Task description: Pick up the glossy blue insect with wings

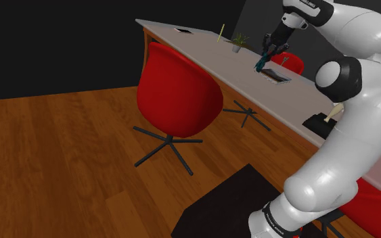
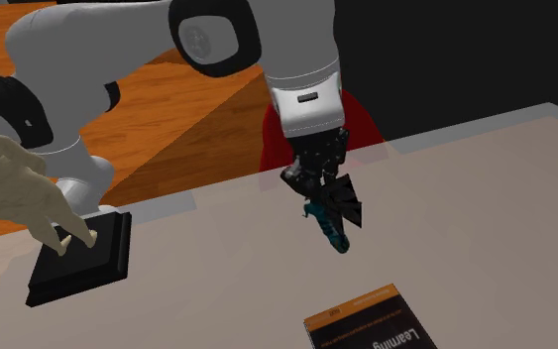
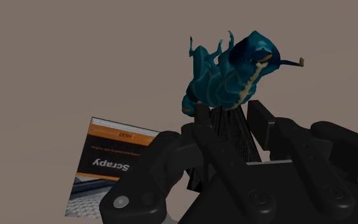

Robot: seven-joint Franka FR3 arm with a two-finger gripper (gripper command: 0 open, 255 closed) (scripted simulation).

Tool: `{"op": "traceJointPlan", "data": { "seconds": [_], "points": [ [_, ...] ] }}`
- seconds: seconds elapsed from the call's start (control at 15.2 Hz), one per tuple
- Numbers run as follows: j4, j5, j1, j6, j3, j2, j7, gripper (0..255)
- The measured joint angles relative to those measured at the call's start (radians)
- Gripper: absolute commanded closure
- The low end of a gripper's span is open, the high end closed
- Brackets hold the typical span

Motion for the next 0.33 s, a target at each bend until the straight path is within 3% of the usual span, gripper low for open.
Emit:
{"op": "traceJointPlan", "data": {
  "seconds": [0.33],
  "points": [
    [0.140,0.020,-0.019,-0.091,-0.003,0.051,-0.005,255]
  ]
}}
